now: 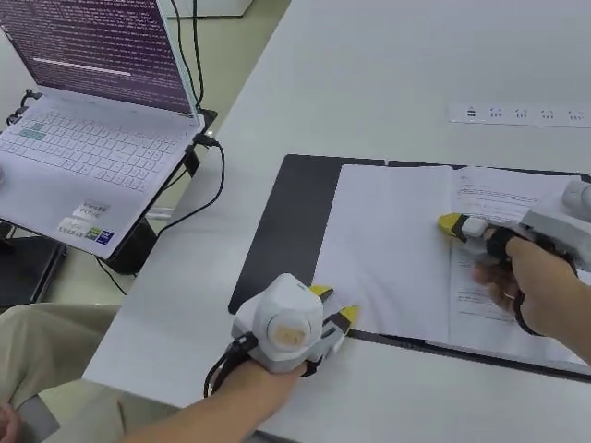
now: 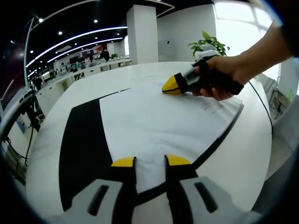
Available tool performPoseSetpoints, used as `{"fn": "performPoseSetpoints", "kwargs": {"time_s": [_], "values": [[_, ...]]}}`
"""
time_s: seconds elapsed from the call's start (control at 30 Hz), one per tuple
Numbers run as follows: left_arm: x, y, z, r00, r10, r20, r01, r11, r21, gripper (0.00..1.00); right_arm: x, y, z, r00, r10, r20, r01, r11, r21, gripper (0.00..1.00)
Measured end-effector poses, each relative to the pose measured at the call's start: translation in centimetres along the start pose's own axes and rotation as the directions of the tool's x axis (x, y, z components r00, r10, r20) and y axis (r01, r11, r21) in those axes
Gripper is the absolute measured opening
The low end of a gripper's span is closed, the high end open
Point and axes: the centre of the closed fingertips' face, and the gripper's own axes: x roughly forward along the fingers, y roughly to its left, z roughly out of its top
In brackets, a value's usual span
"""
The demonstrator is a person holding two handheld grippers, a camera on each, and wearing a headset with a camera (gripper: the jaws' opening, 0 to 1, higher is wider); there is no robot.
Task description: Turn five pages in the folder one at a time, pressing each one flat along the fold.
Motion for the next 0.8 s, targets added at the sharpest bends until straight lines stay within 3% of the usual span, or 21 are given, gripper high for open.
{"fn": "performPoseSetpoints", "kwargs": {"time_s": [0.33,0.7,0.8], "values": [[0.0,0.0,0.0,1.0000,0.002,0.006,-0.002,1.000,-0.004,0.22,1.4,0.0,1.4,0.9999,0.013,0.008,-0.014,0.995,0.102,0.00],[-0.1,0.0,0.0,0.9999,0.003,0.012,-0.003,1.000,-0.008,0.22,3.7,-0.2,4.3,0.9987,-0.034,0.039,0.028,0.989,0.148,0.00],[-0.1,0.0,0.0,0.9999,0.004,0.012,-0.004,1.000,-0.007,0.22,4.2,-0.5,5.4,0.9967,-0.044,0.068,0.032,0.984,0.173,0.00]]}}
